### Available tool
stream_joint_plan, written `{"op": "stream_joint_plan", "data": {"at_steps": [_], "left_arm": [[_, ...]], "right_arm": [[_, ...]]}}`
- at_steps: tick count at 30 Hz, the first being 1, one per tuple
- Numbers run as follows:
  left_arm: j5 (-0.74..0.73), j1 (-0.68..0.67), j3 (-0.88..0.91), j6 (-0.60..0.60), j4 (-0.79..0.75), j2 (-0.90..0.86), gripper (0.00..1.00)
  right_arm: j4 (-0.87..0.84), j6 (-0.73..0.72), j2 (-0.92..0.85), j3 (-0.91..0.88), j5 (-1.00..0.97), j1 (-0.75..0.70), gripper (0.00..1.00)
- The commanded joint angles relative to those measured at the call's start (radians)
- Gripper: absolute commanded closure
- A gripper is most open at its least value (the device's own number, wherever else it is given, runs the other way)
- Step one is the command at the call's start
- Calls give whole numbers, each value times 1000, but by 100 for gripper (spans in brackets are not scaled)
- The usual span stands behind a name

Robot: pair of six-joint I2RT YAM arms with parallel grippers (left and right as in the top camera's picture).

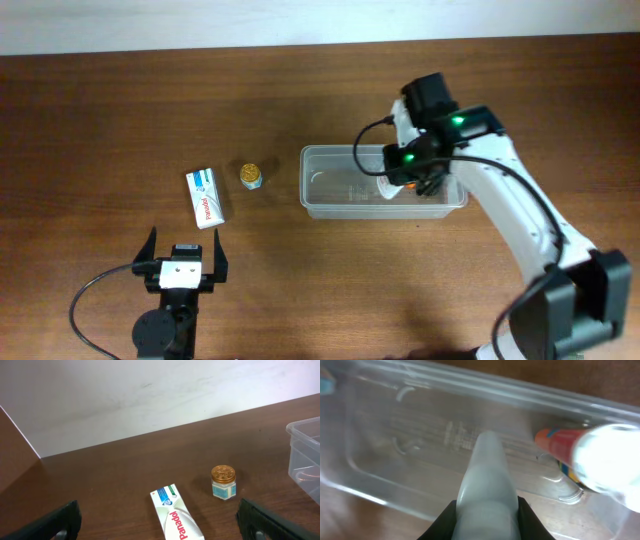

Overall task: Pack container
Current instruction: 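Carry the white spray bottle into the container with the right gripper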

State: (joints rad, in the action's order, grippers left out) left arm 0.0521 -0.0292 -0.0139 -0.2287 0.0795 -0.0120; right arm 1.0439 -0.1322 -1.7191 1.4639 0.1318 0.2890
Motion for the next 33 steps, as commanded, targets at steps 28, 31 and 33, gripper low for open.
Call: {"op": "stream_joint_plan", "data": {"at_steps": [28, 31, 33], "left_arm": [[-11, 7, 5, -12, 1, 6, 1], [-11, 7, 5, -12, 1, 6, 1], [-11, 7, 5, -12, 1, 6, 1]], "right_arm": [[-89, -42, -122, -2, -171, 26, 76], [-89, -42, -122, -2, -170, 26, 75], [-89, -42, -122, -2, -171, 26, 70]]}}
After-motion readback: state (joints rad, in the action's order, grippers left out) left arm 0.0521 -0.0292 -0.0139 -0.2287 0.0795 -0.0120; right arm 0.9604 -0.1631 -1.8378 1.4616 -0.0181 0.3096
